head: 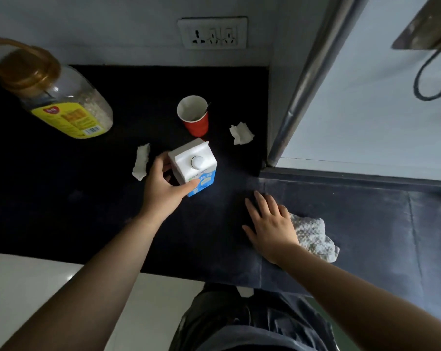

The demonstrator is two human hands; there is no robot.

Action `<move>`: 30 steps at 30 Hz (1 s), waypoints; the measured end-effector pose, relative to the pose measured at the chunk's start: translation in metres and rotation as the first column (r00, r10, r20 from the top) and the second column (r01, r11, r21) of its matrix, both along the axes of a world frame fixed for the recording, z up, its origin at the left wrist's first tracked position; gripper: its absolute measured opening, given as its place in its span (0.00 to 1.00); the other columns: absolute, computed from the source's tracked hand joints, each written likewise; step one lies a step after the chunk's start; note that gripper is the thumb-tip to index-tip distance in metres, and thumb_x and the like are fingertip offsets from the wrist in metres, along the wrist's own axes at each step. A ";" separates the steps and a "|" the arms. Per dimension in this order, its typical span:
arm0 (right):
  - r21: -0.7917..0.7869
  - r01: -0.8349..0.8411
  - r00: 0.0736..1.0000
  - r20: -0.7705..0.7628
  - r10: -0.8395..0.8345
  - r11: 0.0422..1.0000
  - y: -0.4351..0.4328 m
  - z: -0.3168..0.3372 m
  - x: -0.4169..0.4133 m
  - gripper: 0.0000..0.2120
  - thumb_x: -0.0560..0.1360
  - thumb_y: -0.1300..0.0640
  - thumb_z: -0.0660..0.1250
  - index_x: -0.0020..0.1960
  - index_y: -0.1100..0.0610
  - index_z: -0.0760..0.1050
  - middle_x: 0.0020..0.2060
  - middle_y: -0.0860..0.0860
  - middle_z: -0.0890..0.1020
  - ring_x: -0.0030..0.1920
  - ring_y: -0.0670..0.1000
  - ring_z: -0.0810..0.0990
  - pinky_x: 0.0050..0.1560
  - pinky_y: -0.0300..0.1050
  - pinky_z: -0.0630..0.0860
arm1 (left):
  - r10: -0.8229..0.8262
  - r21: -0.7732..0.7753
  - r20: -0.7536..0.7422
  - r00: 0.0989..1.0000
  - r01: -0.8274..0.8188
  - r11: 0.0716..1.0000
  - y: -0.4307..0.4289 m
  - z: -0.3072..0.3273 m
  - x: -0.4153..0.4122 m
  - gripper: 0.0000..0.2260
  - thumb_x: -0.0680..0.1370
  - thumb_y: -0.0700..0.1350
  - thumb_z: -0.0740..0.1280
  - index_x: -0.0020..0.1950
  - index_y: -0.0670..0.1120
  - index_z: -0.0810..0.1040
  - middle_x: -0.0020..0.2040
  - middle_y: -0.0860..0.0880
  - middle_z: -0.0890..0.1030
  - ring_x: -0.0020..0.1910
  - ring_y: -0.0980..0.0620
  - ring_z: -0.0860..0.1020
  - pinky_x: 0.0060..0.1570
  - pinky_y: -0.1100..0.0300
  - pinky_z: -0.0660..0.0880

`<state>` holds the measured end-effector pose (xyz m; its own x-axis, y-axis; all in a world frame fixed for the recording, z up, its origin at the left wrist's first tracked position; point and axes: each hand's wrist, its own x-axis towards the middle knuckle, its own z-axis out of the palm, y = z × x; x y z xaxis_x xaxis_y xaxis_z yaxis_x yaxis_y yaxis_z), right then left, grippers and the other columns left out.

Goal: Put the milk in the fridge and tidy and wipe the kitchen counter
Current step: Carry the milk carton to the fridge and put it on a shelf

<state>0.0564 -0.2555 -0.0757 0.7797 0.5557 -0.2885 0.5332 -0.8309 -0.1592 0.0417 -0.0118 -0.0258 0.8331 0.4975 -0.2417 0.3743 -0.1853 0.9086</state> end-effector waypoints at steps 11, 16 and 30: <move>0.181 -0.015 0.985 -0.166 0.046 0.983 -0.011 0.017 0.011 0.28 0.77 0.43 0.55 0.73 0.54 0.56 0.73 0.53 0.58 0.73 0.56 0.54 0.69 0.54 0.58 | 0.218 -0.139 0.086 0.972 -0.205 0.969 -0.060 0.025 -0.068 0.26 0.66 0.32 0.75 0.58 0.51 0.72 0.58 0.49 0.79 0.59 0.53 0.78 0.54 0.59 0.77; 0.403 0.022 0.961 -0.262 0.092 0.915 -0.038 0.046 0.003 0.24 0.78 0.46 0.58 0.71 0.55 0.62 0.69 0.52 0.67 0.69 0.54 0.63 0.66 0.49 0.64 | 0.297 -0.162 0.075 0.952 -0.282 0.946 -0.097 0.034 -0.108 0.26 0.69 0.33 0.73 0.64 0.46 0.72 0.57 0.50 0.80 0.57 0.56 0.79 0.51 0.63 0.78; 0.369 -0.197 0.730 -0.563 0.387 0.908 -0.055 0.044 -0.107 0.08 0.78 0.59 0.61 0.49 0.63 0.76 0.45 0.58 0.81 0.47 0.56 0.78 0.47 0.41 0.69 | 0.629 -0.085 -0.105 0.770 -0.637 0.766 -0.191 0.008 -0.292 0.27 0.64 0.46 0.78 0.56 0.62 0.70 0.54 0.63 0.77 0.52 0.70 0.75 0.47 0.69 0.76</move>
<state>-0.0511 -0.3102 -0.0317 0.2714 0.8522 -0.4473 0.4487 -0.5231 -0.7246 -0.2507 -0.2026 -0.0175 0.3178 0.8733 -0.3693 0.4310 0.2139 0.8766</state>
